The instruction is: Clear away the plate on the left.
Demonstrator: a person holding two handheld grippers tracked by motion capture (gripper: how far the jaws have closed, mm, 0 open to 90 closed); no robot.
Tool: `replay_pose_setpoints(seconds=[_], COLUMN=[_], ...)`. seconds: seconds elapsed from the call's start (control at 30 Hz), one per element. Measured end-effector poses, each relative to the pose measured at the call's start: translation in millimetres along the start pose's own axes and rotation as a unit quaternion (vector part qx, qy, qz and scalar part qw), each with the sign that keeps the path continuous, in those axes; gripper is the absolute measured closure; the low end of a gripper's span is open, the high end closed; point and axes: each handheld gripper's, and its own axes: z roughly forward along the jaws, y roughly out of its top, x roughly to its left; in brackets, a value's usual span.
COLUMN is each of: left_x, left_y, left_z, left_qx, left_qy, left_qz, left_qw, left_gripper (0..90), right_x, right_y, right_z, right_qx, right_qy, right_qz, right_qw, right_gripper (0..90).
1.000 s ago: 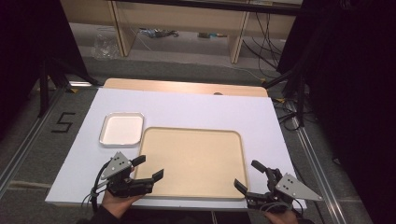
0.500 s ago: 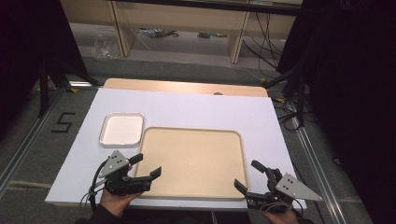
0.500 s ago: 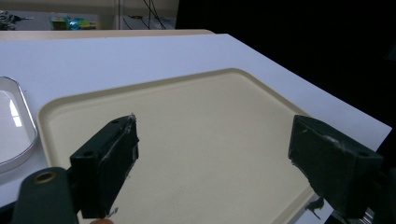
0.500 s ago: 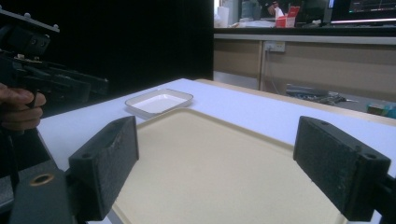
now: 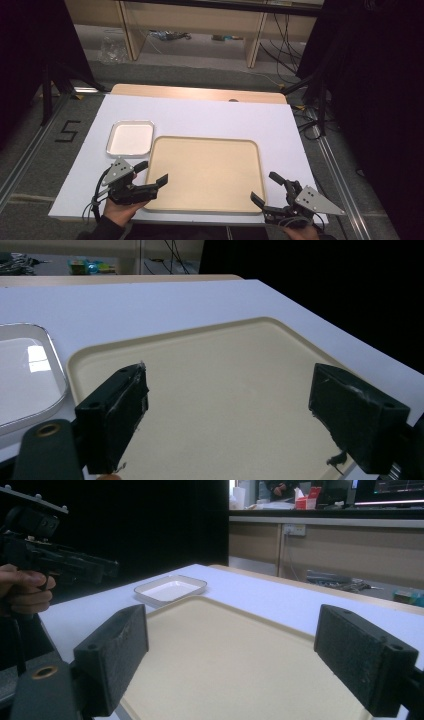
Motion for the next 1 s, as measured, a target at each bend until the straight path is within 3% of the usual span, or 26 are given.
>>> replay_pose_setpoints(seconds=[0.3, 0.63, 0.73, 0.77, 1.0], left_x=[9.9, 27.7, 35.5, 38.0, 56.6], left_y=[3.6, 7.3, 9.4, 10.0, 14.7], left_z=[0.3, 7.5, 9.6, 9.9, 12.7], left_qx=[-0.003, 0.018, 0.020, 0.023, 0.023], left_qy=[0.015, 0.053, 0.065, 0.069, 0.095], left_qz=[-0.002, 0.007, 0.000, 0.001, -0.013], left_qw=[0.9999, 0.9984, 0.9976, 0.9974, 0.9952], left_gripper=[15.8, 15.7, 15.7, 15.7, 15.7], right_x=[-0.2, -1.3, -1.4, 0.4, -0.9], right_y=[0.0, -0.3, -0.3, -0.6, -0.7], right_z=[0.3, 2.1, 1.9, 2.0, 3.3], right_qx=[-0.002, -0.005, -0.005, -0.002, -0.005], right_qy=[0.001, 0.006, 0.006, 0.011, 0.010], right_qz=[-0.002, -0.007, -0.007, 0.007, 0.000], right_qw=[1.0000, 0.9999, 0.9999, 0.9999, 0.9999], right_gripper=[15.0, 15.0, 15.0, 15.0, 15.0])
